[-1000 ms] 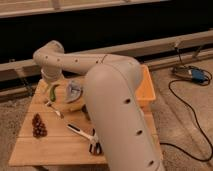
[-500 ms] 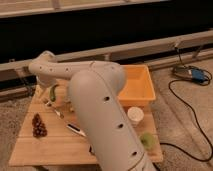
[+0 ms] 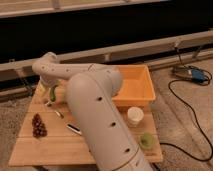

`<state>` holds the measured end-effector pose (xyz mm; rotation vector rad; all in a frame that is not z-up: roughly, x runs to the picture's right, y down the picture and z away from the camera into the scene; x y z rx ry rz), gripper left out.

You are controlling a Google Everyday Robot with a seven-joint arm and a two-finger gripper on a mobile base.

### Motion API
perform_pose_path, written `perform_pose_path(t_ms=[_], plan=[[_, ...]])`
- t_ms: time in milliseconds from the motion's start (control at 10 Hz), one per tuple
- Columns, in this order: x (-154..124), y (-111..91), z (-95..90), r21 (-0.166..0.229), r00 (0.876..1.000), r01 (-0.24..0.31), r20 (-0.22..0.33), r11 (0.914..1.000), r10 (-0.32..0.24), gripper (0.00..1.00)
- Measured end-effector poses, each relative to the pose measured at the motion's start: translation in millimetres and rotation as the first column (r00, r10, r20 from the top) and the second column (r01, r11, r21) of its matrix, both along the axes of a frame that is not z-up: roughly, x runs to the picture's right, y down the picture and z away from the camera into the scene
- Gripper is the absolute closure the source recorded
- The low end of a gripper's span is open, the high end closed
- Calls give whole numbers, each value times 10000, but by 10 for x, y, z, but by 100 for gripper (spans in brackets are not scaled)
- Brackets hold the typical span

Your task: Place pepper in paper cup

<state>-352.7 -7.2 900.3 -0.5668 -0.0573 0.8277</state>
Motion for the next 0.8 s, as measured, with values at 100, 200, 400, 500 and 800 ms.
perform_pose_path(t_ms=[100,200,400,500,800], plan=[[-111,-21,51,-26,10000,-17,20,10000,17,20],[-194,-8,74,-29,10000,19,66,10000,-19,20],[-228,75,99,-46,9999,32,144,10000,-32,20],[-226,64,98,-27,9999,19,145,10000,-19,20],[-221,64,101,-23,9999,19,137,10000,-18,20]])
